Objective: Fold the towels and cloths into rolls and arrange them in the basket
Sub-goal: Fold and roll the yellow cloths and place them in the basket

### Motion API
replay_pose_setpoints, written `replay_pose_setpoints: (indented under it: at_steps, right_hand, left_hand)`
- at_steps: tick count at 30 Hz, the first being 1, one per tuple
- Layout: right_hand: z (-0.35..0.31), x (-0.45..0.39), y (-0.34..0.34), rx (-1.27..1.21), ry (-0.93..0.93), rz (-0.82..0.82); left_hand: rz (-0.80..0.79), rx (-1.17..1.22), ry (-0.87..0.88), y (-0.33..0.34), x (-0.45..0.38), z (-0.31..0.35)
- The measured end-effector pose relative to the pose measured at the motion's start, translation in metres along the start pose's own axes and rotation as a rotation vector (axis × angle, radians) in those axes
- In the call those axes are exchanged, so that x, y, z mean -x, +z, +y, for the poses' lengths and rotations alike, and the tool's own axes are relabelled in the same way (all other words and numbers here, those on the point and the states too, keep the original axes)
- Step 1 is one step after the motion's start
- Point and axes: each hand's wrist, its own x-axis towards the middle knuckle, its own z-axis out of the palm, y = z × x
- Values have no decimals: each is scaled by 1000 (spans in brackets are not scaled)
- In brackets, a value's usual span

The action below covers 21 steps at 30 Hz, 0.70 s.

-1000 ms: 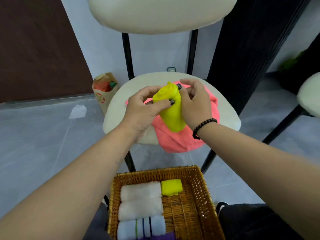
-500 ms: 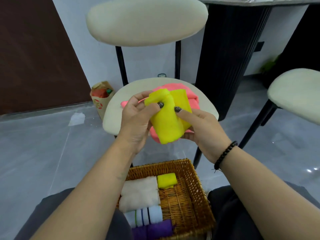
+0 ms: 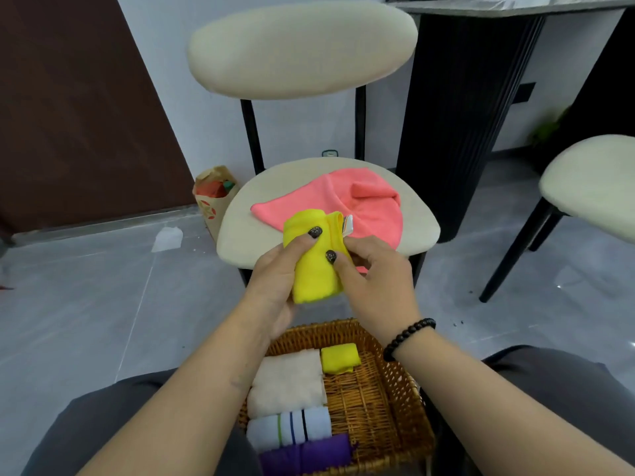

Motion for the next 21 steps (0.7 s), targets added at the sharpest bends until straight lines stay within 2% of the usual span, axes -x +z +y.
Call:
replay_pose_setpoints:
  at_steps: [3, 7, 10, 14, 17, 21]
  right_hand:
    - [-3, 2, 1, -46, 26, -63]
    - [0, -18, -15, -117, 159, 54]
    - [9, -26, -22, -134, 180, -118]
    - [22, -22, -14, -34, 205, -393]
    - [36, -24, -11, 64, 299, -490]
    - [47, -22, -11, 57, 341, -593]
  left_hand:
    - [87, -128, 80, -9, -4, -3]
    - [126, -625, 242, -21, -6, -7]
    - [48, -845, 211, -24, -1, -13]
    - [-53, -979, 164, -24, -2, -26]
    - [-69, -991, 129, -22, -5, -33]
    - [-116, -1034, 114, -22, -13, -44]
